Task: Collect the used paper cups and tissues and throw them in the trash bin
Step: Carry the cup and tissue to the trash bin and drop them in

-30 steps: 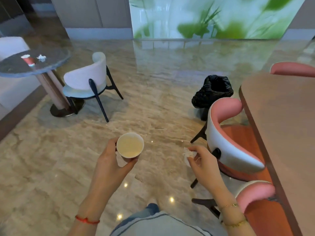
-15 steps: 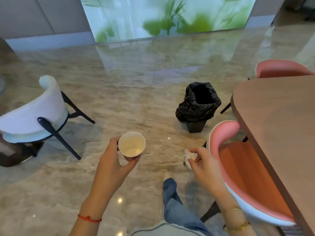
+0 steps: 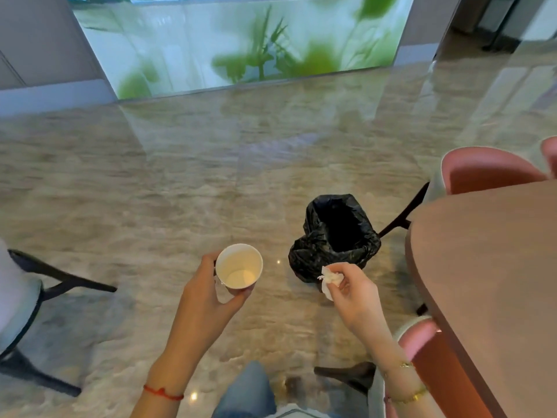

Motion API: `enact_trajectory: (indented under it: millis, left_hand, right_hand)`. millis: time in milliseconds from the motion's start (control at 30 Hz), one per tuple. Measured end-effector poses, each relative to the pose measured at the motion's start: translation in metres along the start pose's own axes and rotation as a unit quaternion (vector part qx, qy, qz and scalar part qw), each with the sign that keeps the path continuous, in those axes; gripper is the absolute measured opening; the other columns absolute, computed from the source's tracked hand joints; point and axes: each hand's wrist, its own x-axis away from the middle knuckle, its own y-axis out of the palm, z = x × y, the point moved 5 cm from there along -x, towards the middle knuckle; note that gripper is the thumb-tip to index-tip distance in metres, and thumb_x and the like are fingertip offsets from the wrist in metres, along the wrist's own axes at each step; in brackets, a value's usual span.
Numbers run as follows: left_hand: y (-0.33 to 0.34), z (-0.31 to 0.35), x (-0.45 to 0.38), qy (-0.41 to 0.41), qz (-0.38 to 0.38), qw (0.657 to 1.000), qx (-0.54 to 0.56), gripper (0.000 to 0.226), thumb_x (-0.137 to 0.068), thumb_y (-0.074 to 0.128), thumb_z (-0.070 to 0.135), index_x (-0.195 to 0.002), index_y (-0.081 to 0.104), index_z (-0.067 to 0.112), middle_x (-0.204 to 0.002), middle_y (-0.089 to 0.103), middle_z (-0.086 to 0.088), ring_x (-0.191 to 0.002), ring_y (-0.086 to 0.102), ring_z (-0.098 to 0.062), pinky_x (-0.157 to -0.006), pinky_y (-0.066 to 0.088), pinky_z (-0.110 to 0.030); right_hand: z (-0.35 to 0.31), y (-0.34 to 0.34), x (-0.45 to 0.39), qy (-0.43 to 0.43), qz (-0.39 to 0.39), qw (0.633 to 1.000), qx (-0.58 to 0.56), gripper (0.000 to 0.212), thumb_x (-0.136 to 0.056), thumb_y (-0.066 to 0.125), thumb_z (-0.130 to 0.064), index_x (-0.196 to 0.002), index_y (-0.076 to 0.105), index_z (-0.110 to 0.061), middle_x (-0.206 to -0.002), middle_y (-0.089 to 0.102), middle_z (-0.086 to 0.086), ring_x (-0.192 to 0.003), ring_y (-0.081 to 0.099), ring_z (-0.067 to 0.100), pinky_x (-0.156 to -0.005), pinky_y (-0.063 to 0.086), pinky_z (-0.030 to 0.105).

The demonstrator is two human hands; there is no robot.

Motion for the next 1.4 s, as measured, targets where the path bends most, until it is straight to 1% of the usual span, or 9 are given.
enact_trajectory:
  millis: [67, 167, 400, 500, 633, 933, 1133, 1300, 1400]
  left_hand:
    - [0.014, -0.008, -0.045, 0.003, -0.018, 1.0, 0.011, 0.063, -0.067, 0.079, 0.053, -0.113, 0.036, 0.052, -0.11, 0.05, 0.039, -0.102, 0.05, 0.014, -0.07, 0.045, -0.01]
    - [0.04, -0.018, -0.113, 0.02, -0.048, 0.999, 0.015, 0.066, -0.066, 0.08, 0.051, -0.113, 0.033, 0.056, -0.109, 0.048, 0.039, -0.103, 0.048, 0.017, -0.07, 0.044, -0.005]
    - [0.101, -0.035, -0.272, 0.057, -0.121, 0.991, -0.001, 0.064, -0.069, 0.081, 0.044, -0.117, 0.038, 0.044, -0.113, 0.051, 0.025, -0.103, 0.053, -0.007, -0.08, 0.049, -0.027]
    - [0.132, -0.036, -0.334, 0.083, -0.155, 0.984, -0.006, 0.066, -0.068, 0.082, 0.044, -0.117, 0.037, 0.044, -0.111, 0.049, 0.027, -0.101, 0.052, -0.003, -0.075, 0.043, -0.016]
    - [0.186, -0.036, -0.396, 0.099, -0.218, 0.971, -0.014, 0.067, -0.066, 0.079, 0.053, -0.116, 0.037, 0.04, -0.111, 0.049, 0.02, -0.1, 0.05, -0.004, -0.072, 0.037, -0.014]
    - [0.333, -0.036, -0.467, 0.088, -0.338, 0.936, -0.04, 0.069, -0.069, 0.081, 0.042, -0.115, 0.03, 0.046, -0.11, 0.045, 0.021, -0.098, 0.047, -0.003, -0.066, 0.035, -0.01]
    - [0.416, -0.039, -0.49, 0.053, -0.345, 0.936, -0.043, 0.063, -0.072, 0.081, 0.038, -0.122, 0.045, 0.027, -0.117, 0.051, 0.011, -0.106, 0.051, -0.012, -0.077, 0.039, -0.018]
    - [0.474, -0.054, -0.506, 0.015, -0.352, 0.935, -0.051, 0.06, -0.073, 0.081, 0.036, -0.12, 0.048, 0.021, -0.117, 0.054, 0.003, -0.108, 0.051, -0.016, -0.08, 0.045, -0.026]
    - [0.508, -0.071, -0.514, -0.017, -0.37, 0.927, -0.065, 0.059, -0.073, 0.08, 0.035, -0.12, 0.048, 0.019, -0.117, 0.055, 0.003, -0.109, 0.052, -0.018, -0.082, 0.049, -0.033]
  right_hand:
    - [0.011, 0.006, -0.035, 0.011, 0.008, 1.0, 0.009, 0.024, -0.085, 0.065, -0.005, -0.105, 0.063, -0.018, -0.09, 0.064, 0.001, -0.081, 0.058, 0.007, -0.07, 0.044, 0.011]
    - [0.032, 0.016, -0.089, 0.047, 0.022, 0.999, 0.013, 0.025, -0.085, 0.065, -0.005, -0.105, 0.064, -0.019, -0.085, 0.062, 0.003, -0.077, 0.054, 0.006, -0.067, 0.042, 0.009]
    - [0.068, 0.035, -0.214, 0.116, 0.062, 0.991, 0.02, 0.022, -0.086, 0.062, -0.008, -0.104, 0.063, -0.02, -0.087, 0.062, -0.007, -0.074, 0.056, 0.0, -0.066, 0.041, 0.005]
    - [0.087, 0.038, -0.258, 0.153, 0.085, 0.984, 0.015, 0.021, -0.087, 0.062, -0.01, -0.103, 0.063, -0.023, -0.087, 0.062, -0.007, -0.073, 0.056, 0.002, -0.065, 0.042, 0.006]
    - [0.116, 0.033, -0.298, 0.203, 0.116, 0.972, 0.005, 0.021, -0.087, 0.061, -0.01, -0.1, 0.062, -0.027, -0.089, 0.062, -0.01, -0.079, 0.056, 0.0, -0.066, 0.042, 0.007]
    - [0.208, 0.012, -0.362, 0.318, 0.108, 0.942, -0.001, 0.017, -0.088, 0.055, -0.013, -0.098, 0.06, -0.026, -0.097, 0.061, -0.007, -0.087, 0.055, 0.003, -0.068, 0.039, 0.011]
    - [0.269, 0.006, -0.407, 0.351, 0.075, 0.933, -0.003, 0.015, -0.089, 0.055, -0.011, -0.101, 0.06, -0.018, -0.105, 0.058, -0.002, -0.086, 0.054, 0.01, -0.073, 0.04, 0.019]
    - [0.322, 0.022, -0.435, 0.382, 0.041, 0.923, -0.027, 0.013, -0.088, 0.055, -0.012, -0.097, 0.059, -0.019, -0.104, 0.059, 0.0, -0.081, 0.055, 0.01, -0.071, 0.041, 0.02]
    - [0.358, 0.037, -0.448, 0.412, 0.011, 0.909, -0.054, 0.021, -0.088, 0.052, -0.009, -0.105, 0.061, -0.016, -0.11, 0.061, 0.005, -0.089, 0.055, 0.016, -0.073, 0.04, 0.022]
